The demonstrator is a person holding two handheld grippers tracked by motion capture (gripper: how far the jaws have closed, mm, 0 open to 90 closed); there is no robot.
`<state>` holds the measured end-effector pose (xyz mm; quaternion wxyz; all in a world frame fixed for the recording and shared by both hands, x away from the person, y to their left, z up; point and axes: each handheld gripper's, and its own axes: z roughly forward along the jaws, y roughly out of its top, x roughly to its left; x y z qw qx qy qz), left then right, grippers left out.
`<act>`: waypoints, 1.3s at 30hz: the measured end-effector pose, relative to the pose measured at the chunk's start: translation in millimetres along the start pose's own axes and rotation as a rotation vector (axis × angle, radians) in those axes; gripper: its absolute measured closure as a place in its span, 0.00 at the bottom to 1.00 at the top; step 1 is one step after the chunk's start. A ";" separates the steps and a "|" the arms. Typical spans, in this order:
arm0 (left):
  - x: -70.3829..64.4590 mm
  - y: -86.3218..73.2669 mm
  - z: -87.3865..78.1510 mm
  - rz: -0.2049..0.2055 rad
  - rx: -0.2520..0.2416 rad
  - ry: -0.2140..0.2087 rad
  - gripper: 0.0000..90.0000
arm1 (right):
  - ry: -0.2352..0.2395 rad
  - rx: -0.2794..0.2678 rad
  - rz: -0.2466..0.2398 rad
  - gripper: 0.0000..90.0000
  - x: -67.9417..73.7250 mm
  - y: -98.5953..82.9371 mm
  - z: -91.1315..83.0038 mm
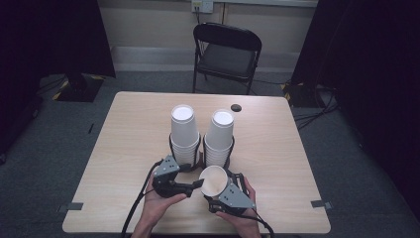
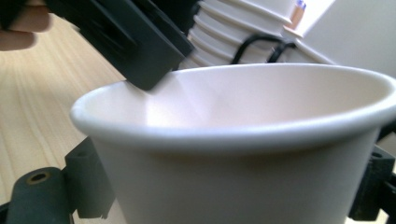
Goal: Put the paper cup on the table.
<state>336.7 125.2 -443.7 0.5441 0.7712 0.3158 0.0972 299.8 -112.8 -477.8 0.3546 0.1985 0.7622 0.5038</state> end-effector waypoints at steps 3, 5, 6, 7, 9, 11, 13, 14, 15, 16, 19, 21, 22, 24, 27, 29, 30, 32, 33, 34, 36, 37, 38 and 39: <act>2.6 -6.7 -9.3 0.002 -0.017 0.054 0.24 | -0.024 0.001 0.041 0.14 -4.8 -1.8 -2.5; 4.4 -11.3 -12.8 -0.003 -0.031 0.060 0.22 | -0.034 -0.001 0.062 0.14 -7.1 -2.4 -4.5; 4.4 -11.3 -12.8 -0.003 -0.031 0.060 0.21 | -0.034 -0.001 0.062 0.14 -7.1 -2.4 -4.5; 5.7 -13.6 -14.7 -0.004 -0.033 0.063 0.21 | -0.044 -0.004 0.070 0.14 -9.1 -2.7 -5.8; 8.2 -18.6 -15.9 -0.018 -0.043 0.077 0.21 | -0.049 -0.007 0.087 0.14 -12.9 -3.3 -7.8; 11.0 -26.1 -17.9 -0.027 -0.069 0.110 0.18 | -0.071 -0.003 0.110 0.14 -19.5 -4.5 -10.1; 11.8 -31.0 -18.7 -0.047 -0.088 0.141 0.17 | -0.094 -0.001 0.120 0.14 -25.1 -5.9 -11.1; 12.6 -33.1 -19.4 -0.049 -0.089 0.157 0.17 | -0.097 -0.003 0.132 0.14 -27.7 -6.6 -11.8; 12.7 -35.5 -19.7 -0.052 -0.096 0.172 0.17 | -0.101 -0.008 0.143 0.14 -30.7 -7.2 -12.5; 12.7 -35.5 -19.7 -0.052 -0.096 0.172 0.17 | -0.101 -0.008 0.143 0.14 -30.7 -7.2 -12.5; 14.3 -45.9 -23.9 -0.043 -0.115 0.182 0.17 | -0.127 -0.011 0.176 0.14 -40.1 -5.4 -16.9; 14.6 -48.5 -24.5 -0.045 -0.127 0.184 0.17 | -0.130 -0.022 0.185 0.14 -42.8 -4.5 -18.0; 15.0 -50.5 -25.3 -0.044 -0.125 0.189 0.17 | -0.140 -0.027 0.193 0.14 -45.4 -3.4 -19.2; 15.1 -54.2 -25.8 -0.029 -0.123 0.204 0.17 | -0.156 -0.029 0.207 0.14 -51.1 -1.9 -21.1; 13.6 -60.2 -22.5 0.007 -0.108 0.199 0.17 | -0.192 -0.038 0.248 0.14 -65.8 -2.9 -23.0; 12.7 -63.3 -21.6 0.014 -0.120 0.196 0.17 | -0.206 -0.032 0.259 0.14 -72.3 -3.1 -23.1; 12.7 -63.3 -21.6 0.014 -0.120 0.196 0.17 | -0.206 -0.032 0.259 0.14 -72.3 -3.1 -23.1; 11.3 -64.3 -22.5 0.022 -0.133 0.209 0.17 | -0.219 -0.035 0.283 0.14 -83.7 -3.3 -22.1; 10.5 -64.6 -23.0 0.024 -0.147 0.211 0.17 | -0.222 -0.038 0.298 0.14 -87.9 -3.4 -21.5; 10.1 -64.8 -23.3 0.030 -0.152 0.214 0.17 | -0.222 -0.038 0.298 0.14 -87.9 -3.4 -21.5; 8.2 -65.4 -22.7 0.037 -0.154 0.220 0.17 | -0.233 -0.042 0.310 0.14 -95.8 -3.2 -19.6; 7.0 -65.6 -22.4 0.038 -0.157 0.235 0.17 | -0.236 -0.043 0.316 0.14 -99.7 -3.2 -18.6; 6.2 -65.6 -22.3 0.042 -0.159 0.251 0.17 | -0.235 -0.048 0.325 0.14 -103.4 -3.4 -17.4; 5.8 -65.8 -22.4 0.047 -0.162 0.258 0.17 | -0.231 -0.055 0.351 0.14 -110.4 -5.0 -15.6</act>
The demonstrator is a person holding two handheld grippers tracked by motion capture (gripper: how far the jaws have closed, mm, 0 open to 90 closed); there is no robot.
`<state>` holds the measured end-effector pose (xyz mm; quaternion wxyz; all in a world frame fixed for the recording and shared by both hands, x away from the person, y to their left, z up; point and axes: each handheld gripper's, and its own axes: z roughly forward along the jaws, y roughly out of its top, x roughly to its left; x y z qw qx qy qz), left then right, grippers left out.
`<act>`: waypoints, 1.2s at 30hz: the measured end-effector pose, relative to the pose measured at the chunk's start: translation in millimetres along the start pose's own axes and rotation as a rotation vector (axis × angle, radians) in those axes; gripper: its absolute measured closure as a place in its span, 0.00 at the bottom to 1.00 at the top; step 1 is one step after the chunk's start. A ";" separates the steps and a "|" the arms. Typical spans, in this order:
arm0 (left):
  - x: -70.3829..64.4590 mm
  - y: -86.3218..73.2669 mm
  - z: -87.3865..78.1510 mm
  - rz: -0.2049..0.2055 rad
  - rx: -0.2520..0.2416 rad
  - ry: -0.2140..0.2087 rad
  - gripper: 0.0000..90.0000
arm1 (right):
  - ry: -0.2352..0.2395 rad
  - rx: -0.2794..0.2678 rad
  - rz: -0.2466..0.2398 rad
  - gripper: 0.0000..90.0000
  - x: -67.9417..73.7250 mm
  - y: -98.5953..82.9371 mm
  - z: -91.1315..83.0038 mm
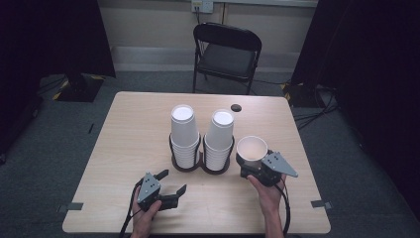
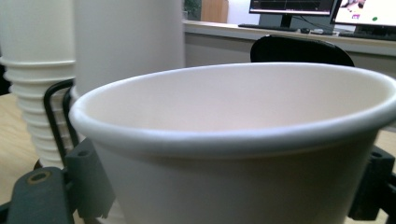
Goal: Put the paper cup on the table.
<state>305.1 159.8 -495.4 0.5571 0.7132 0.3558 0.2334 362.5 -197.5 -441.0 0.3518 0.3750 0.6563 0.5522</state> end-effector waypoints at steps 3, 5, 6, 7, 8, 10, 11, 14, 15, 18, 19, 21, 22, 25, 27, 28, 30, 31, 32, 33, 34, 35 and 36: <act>-0.9 -0.8 -1.6 -0.002 -0.017 0.026 0.18 | -0.016 0.004 0.014 0.14 -6.1 0.3 3.6; -0.3 -1.3 -2.8 -0.010 -0.025 0.026 0.19 | -0.024 0.004 0.038 0.14 -12.4 1.6 7.6; 0.1 -1.7 -3.5 -0.011 -0.036 0.018 0.20 | -0.034 0.001 0.046 0.14 -17.3 3.5 11.8; -0.1 -1.9 -3.8 -0.010 -0.039 0.014 0.20 | -0.038 0.004 0.054 0.14 -19.4 4.4 14.1; -0.5 -2.1 -4.1 -0.005 -0.045 0.012 0.19 | -0.041 0.007 0.048 0.14 -21.7 5.0 17.0; -0.9 -2.4 -5.4 0.012 -0.054 0.018 0.19 | -0.055 0.013 0.049 0.14 -26.4 6.4 23.0; -1.6 -2.9 -5.8 0.012 -0.062 0.009 0.19 | -0.063 0.009 0.047 0.14 -28.1 7.4 26.0; -1.6 -3.6 -7.3 0.018 -0.073 0.010 0.18 | -0.056 0.020 0.033 0.13 -32.4 9.9 35.3; -1.7 -3.5 -7.1 0.016 -0.073 0.015 0.18 | -0.053 0.028 0.026 0.13 -33.6 10.5 38.7; -1.9 -3.3 -6.7 0.016 -0.073 0.023 0.18 | -0.053 0.038 0.032 0.13 -36.8 10.8 44.1; -1.9 -3.4 -6.8 0.019 -0.070 0.018 0.18 | -0.057 0.049 0.042 0.13 -39.4 11.0 46.3; -2.1 -3.5 -7.2 0.017 -0.073 0.020 0.18 | -0.067 0.053 0.071 0.13 -45.5 10.5 50.4; -1.8 -3.6 -7.4 0.018 -0.075 0.020 0.18 | -0.068 0.056 0.086 0.13 -51.0 9.7 55.2; -1.2 -3.8 -7.7 0.008 -0.081 0.022 0.18 | -0.082 0.059 0.095 0.13 -58.3 5.0 61.8; -1.7 -3.9 -7.7 0.008 -0.085 0.025 0.18 | -0.097 0.069 0.091 0.13 -59.9 2.3 63.9; -3.5 -4.2 -8.0 0.017 -0.086 0.030 0.18 | -0.095 0.080 0.106 0.13 -63.5 -4.0 69.7; -4.7 -4.3 -8.2 0.027 -0.088 0.038 0.18 | -0.094 0.092 0.101 0.13 -64.6 -10.4 76.1; -4.7 -4.3 -8.2 0.027 -0.088 0.038 0.18 | -0.091 0.098 0.102 0.13 -64.7 -13.4 79.1; -3.8 -4.3 -8.4 0.025 -0.090 0.035 0.18 | -0.084 0.096 0.106 0.13 -65.0 -16.4 81.7; -3.8 -4.3 -8.4 0.025 -0.090 0.035 0.18 | -0.084 0.096 0.106 0.13 -65.0 -16.4 81.7; -2.7 -4.5 -8.8 0.014 -0.095 0.032 0.18 | -0.078 0.096 0.115 0.13 -64.7 -21.5 86.6; -2.7 -4.5 -8.8 0.014 -0.095 0.032 0.18 | -0.078 0.096 0.115 0.13 -64.7 -21.5 86.6; -1.9 -4.6 -9.0 0.006 -0.096 0.034 0.18 | -0.071 0.104 0.118 0.13 -63.1 -24.6 90.4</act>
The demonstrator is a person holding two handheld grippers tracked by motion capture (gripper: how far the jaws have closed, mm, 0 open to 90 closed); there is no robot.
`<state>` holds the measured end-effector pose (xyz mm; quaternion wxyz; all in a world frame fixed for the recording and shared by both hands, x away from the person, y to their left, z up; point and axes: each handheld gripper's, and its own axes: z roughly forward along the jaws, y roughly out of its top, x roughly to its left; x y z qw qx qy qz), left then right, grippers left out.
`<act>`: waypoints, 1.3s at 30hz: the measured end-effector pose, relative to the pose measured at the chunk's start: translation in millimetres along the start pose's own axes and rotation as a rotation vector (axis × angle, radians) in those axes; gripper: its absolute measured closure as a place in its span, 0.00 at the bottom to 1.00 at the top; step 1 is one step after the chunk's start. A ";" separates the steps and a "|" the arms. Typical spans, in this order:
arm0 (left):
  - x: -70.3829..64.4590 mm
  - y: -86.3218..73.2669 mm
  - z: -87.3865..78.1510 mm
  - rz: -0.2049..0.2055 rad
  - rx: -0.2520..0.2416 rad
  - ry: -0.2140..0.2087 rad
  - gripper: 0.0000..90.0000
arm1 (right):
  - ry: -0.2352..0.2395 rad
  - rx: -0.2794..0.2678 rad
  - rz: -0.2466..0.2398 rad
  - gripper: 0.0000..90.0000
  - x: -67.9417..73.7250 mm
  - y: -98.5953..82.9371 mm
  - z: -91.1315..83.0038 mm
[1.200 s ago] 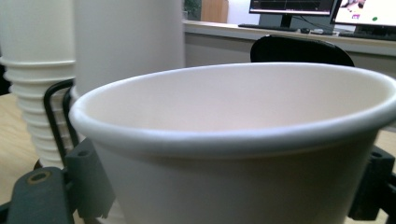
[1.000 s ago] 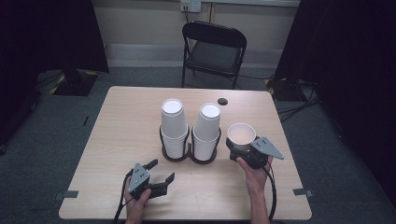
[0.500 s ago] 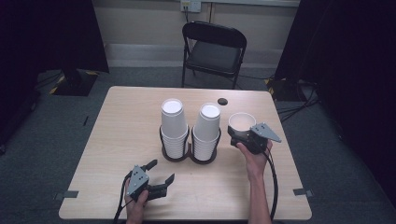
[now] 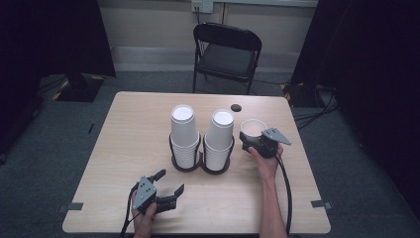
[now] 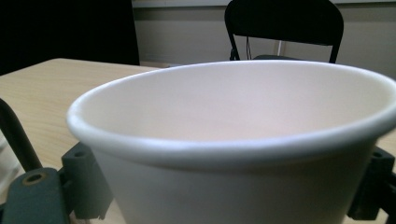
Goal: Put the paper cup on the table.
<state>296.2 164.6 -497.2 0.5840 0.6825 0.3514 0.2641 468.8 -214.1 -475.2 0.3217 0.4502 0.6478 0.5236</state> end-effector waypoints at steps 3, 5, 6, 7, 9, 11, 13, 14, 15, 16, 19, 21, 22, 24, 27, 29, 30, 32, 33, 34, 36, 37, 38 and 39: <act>-0.8 -0.2 -0.2 0.003 -0.006 0.002 0.18 | 0.013 0.009 0.009 0.13 2.3 -3.2 1.8; -1.3 -0.2 -0.6 0.013 -0.007 0.006 0.18 | 0.015 0.023 0.002 0.13 4.7 -7.9 5.0; -1.3 -0.3 -0.7 0.013 -0.009 0.006 0.18 | 0.014 0.010 0.009 0.13 4.8 -9.6 5.4; -1.3 -0.5 -0.7 0.001 -0.012 0.012 0.18 | 0.017 0.012 0.009 0.13 5.2 -9.7 5.0; -1.1 -0.4 -0.6 -0.004 -0.010 0.013 0.18 | 0.016 0.014 0.000 0.13 5.8 -10.2 4.6; -0.7 -0.4 -0.4 -0.012 -0.010 0.016 0.18 | 0.015 0.033 -0.008 0.13 5.8 -9.9 1.7; -0.5 -0.4 -0.5 -0.012 -0.013 0.013 0.18 | 0.015 0.055 -0.009 0.13 3.8 -8.8 0.7; -0.6 -0.5 -0.6 -0.012 -0.015 0.013 0.18 | 0.016 0.066 -0.006 0.13 3.1 -8.4 0.1; -0.6 -0.5 -0.6 -0.012 -0.015 0.013 0.18 | 0.016 0.066 -0.006 0.13 3.1 -8.4 0.1; -0.5 -0.6 -0.8 -0.011 -0.016 0.013 0.18 | 0.010 0.091 -0.011 0.14 1.9 -9.4 -0.1; -0.4 -0.6 -0.8 -0.011 -0.015 0.012 0.18 | 0.011 0.099 -0.004 0.14 0.6 -9.9 -0.4; -0.4 -0.6 -0.9 -0.011 -0.015 0.012 0.18 | 0.005 0.113 -0.003 0.14 0.1 -8.9 -0.9; -0.4 -0.6 -0.9 -0.011 -0.017 0.012 0.18 | 0.002 0.122 -0.006 0.14 -0.2 -9.0 -1.0; -0.3 -0.7 -1.1 -0.008 -0.018 0.010 0.18 | 0.004 0.171 -0.011 0.15 -0.9 -12.9 0.4; -0.5 -0.8 -1.5 -0.013 -0.019 0.011 0.18 | 0.017 0.206 0.009 0.15 -2.3 -18.3 1.9; -0.4 -0.8 -1.5 -0.014 -0.019 0.011 0.18 | 0.007 0.221 0.004 0.16 -1.5 -18.6 0.8; 0.0 -0.7 -1.2 -0.013 -0.017 0.008 0.18 | 0.004 0.227 -0.001 0.16 -1.0 -18.6 0.5; -0.1 -0.9 -1.5 -0.017 -0.018 0.006 0.18 | -0.001 0.241 -0.012 0.16 -1.1 -18.8 0.1; -0.1 -0.9 -1.5 -0.017 -0.018 0.006 0.18 | -0.001 0.241 -0.012 0.16 -1.1 -18.8 0.1; 0.3 -0.9 -1.6 -0.017 -0.021 0.006 0.18 | -0.001 0.245 -0.009 0.16 -0.6 -18.6 -1.5; 0.3 -0.7 -1.3 -0.019 -0.017 0.006 0.18 | -0.008 0.243 -0.016 0.16 0.2 -20.0 -3.1; 0.2 -0.8 -1.3 -0.018 -0.017 0.006 0.18 | -0.015 0.248 -0.020 0.16 -0.1 -20.7 -4.3; 0.1 -0.8 -1.3 -0.017 -0.018 0.006 0.18 | -0.022 0.245 -0.018 0.16 -0.6 -21.0 -6.0; 0.1 -0.8 -1.3 -0.017 -0.018 0.006 0.18 | -0.022 0.245 -0.018 0.16 -0.6 -21.0 -6.0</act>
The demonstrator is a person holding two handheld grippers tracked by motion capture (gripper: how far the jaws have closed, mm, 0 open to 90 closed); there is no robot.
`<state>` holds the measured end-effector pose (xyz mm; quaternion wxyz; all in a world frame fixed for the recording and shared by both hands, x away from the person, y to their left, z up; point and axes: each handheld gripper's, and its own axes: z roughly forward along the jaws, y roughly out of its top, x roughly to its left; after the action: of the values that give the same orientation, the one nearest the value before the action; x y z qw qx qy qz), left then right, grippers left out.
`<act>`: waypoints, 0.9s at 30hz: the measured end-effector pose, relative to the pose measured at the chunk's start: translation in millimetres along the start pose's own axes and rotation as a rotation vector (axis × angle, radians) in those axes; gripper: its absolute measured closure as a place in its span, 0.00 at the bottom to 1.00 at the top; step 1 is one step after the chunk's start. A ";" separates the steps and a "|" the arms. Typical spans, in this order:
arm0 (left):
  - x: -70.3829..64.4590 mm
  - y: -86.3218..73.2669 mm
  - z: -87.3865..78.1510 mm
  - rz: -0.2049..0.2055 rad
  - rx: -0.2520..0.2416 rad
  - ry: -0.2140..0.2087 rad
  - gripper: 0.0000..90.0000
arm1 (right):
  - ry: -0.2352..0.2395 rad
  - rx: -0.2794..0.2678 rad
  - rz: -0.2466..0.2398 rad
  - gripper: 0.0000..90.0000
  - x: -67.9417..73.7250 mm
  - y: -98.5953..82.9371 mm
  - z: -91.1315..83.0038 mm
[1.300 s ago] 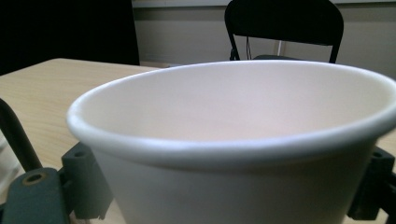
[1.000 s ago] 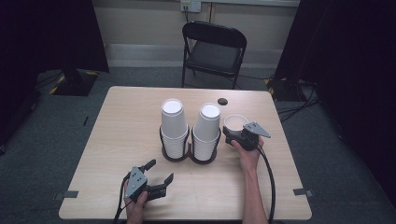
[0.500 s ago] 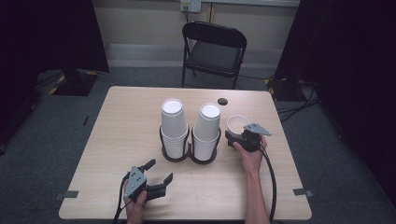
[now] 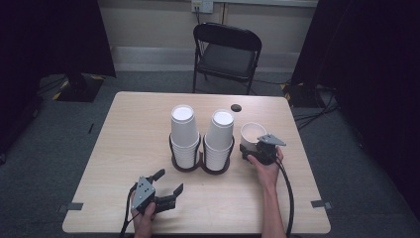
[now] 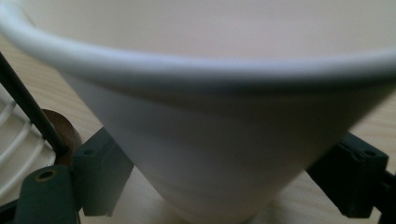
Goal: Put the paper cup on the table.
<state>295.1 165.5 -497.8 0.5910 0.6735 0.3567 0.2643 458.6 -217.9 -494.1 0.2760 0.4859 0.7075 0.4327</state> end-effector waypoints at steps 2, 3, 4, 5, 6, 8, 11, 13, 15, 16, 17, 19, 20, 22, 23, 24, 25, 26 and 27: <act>0.1 0.1 0.3 0.004 0.001 0.001 0.18 | -0.005 0.000 -0.002 0.16 -1.8 -1.6 -3.1; 0.0 -0.1 -0.2 0.000 -0.004 0.002 0.18 | -0.008 0.003 0.008 0.16 -4.0 -3.4 -6.6; 0.0 -0.1 -0.2 0.000 -0.004 0.002 0.18 | -0.008 0.003 0.008 0.16 -4.0 -3.4 -6.6; 0.5 -0.1 -0.4 0.000 -0.006 0.001 0.18 | -0.010 -0.004 0.017 0.16 -4.4 -5.4 -10.4; 0.5 -0.1 -0.4 0.000 -0.006 0.001 0.18 | -0.010 -0.004 0.017 0.16 -4.4 -5.4 -10.4; 0.2 0.1 0.3 0.005 0.002 0.000 0.18 | -0.009 -0.009 0.021 0.16 -2.7 -8.5 -16.3; 0.1 0.2 0.4 0.005 0.003 0.001 0.18 | -0.004 -0.007 0.032 0.16 -1.0 -10.4 -22.4; 0.1 0.3 0.6 -0.004 0.006 0.005 0.18 | -0.006 -0.023 0.039 0.16 0.8 -10.7 -27.4; 0.2 0.4 0.9 -0.005 0.007 0.005 0.18 | -0.013 -0.031 0.037 0.16 2.2 -11.2 -32.6; 0.2 0.4 0.9 -0.005 0.007 0.005 0.18 | -0.013 -0.031 0.037 0.16 2.2 -11.2 -32.6; 0.2 0.4 0.9 -0.004 0.007 0.007 0.18 | -0.014 -0.037 0.039 0.16 3.1 -11.6 -35.3; 0.3 0.4 0.9 -0.005 0.008 0.013 0.18 | -0.018 -0.047 0.040 0.15 4.7 -12.0 -40.3; 0.6 0.4 0.8 -0.010 0.007 0.017 0.18 | -0.019 -0.051 0.020 0.15 8.6 -11.2 -44.6; 0.8 0.1 0.5 -0.025 0.001 0.027 0.17 | -0.018 -0.057 0.014 0.15 10.8 -10.9 -46.8; 1.0 0.1 0.2 -0.026 0.000 0.030 0.17 | -0.017 -0.078 0.012 0.16 14.5 -11.7 -52.0; 1.0 0.1 0.2 -0.026 0.000 0.030 0.17 | -0.017 -0.078 0.012 0.16 14.5 -11.7 -52.0; 0.9 0.1 0.3 -0.027 0.001 0.032 0.17 | -0.021 -0.084 0.015 0.16 15.7 -12.5 -54.7; 0.8 0.2 0.6 -0.028 0.004 0.035 0.17 | -0.014 -0.101 0.026 0.16 17.8 -14.3 -60.5; 0.4 0.5 1.2 -0.030 0.009 0.043 0.17 | -0.010 -0.100 0.029 0.16 19.0 -14.5 -63.3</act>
<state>296.4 165.1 -497.5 0.5841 0.6648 0.3806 0.2684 393.6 -224.4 -476.3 0.2972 0.4838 0.6763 0.4692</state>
